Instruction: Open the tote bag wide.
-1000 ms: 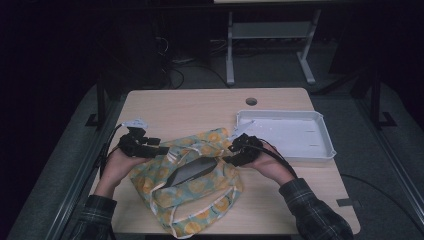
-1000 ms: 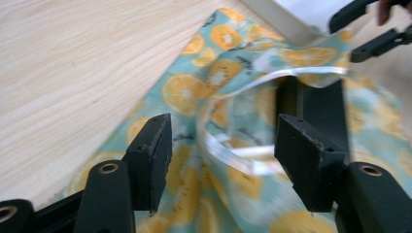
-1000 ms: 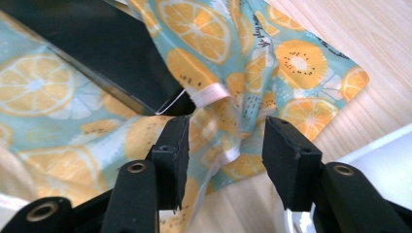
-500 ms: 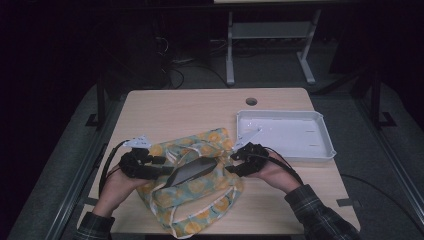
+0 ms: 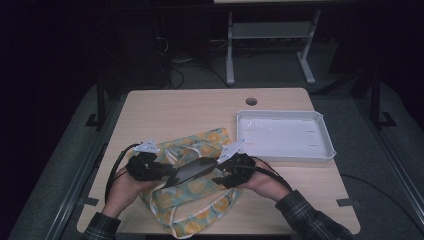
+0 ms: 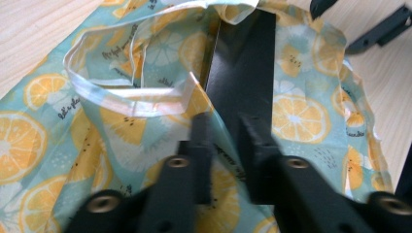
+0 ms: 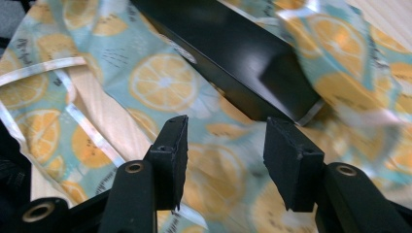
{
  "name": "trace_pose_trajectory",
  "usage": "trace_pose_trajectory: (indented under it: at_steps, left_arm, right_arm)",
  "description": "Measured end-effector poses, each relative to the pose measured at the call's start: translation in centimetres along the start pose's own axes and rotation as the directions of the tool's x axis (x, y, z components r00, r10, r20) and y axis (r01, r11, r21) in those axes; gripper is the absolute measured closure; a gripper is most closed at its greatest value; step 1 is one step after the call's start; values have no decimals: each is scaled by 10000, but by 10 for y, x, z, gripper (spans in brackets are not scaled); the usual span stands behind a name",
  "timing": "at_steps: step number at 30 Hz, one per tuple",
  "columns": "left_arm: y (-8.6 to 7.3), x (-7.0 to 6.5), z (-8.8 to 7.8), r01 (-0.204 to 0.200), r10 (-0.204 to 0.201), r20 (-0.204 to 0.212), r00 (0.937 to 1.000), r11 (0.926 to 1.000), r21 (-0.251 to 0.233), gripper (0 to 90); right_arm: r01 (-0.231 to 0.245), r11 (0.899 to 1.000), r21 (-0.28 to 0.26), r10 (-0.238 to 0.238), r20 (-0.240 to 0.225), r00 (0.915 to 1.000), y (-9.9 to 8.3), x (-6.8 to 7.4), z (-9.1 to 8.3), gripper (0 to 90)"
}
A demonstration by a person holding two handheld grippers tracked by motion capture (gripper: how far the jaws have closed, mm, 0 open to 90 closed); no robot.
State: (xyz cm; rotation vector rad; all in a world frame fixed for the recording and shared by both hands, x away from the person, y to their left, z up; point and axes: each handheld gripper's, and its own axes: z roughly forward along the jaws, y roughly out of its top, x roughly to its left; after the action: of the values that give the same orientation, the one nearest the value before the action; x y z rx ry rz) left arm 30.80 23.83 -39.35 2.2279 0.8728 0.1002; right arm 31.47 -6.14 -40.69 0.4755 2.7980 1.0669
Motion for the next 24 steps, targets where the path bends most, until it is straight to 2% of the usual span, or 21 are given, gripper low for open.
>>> trace_pose_trajectory:
  at_steps: [1, 2, 4, 10, 14, 17, 21, 23, 24]
  left_arm:
    - [0, 1, -1, -119, 119, -28, 9999, 9999, -41, 844]
    - [0, 1, -2, -70, 70, -37, 10000, 9999, -82, 889]
    - [0, 4, -6, -114, 113, -73, 9999, 9999, -112, 895]
    - [-5, 17, -22, 309, -329, -311, 9990, 9975, -629, 896]
    - [-12, 29, -34, 569, -623, -633, 9960, 9949, -832, 896]
    - [-18, 37, -41, 873, -967, -902, 9912, 9909, -1029, 896]
    - [-29, 50, -48, 1055, -1159, -1251, 9854, 9906, -868, 896]
    - [-35, 55, -48, 1266, -1371, -1277, 9823, 9881, -871, 895]
    - [-38, 58, -47, 1445, -1548, -1348, 9787, 9860, -838, 895]
  right_arm:
    - [68, 10000, -20, -68, -87, 9999, 2, 3, 2, 508]
    - [125, 9999, -39, -125, -161, 9998, 3, 4, 4, 508]
    - [238, 9997, 15, -238, -238, 9994, 5, 7, 7, 504]
    - [456, 9989, 96, -452, -370, 9983, 3, 10, 11, 476]
    - [362, 9992, 140, -357, -319, 9989, 1, 8, 10, 447]
    - [380, 9992, 97, -377, -305, 9988, -1, 7, 9, 434]
    - [385, 9992, 126, -383, -225, 9990, -3, 6, 8, 424]
    - [374, 9992, 171, -371, -218, 9991, -4, 5, 8, 420]
    - [364, 9992, 187, -360, -213, 9991, -4, 5, 8, 418]
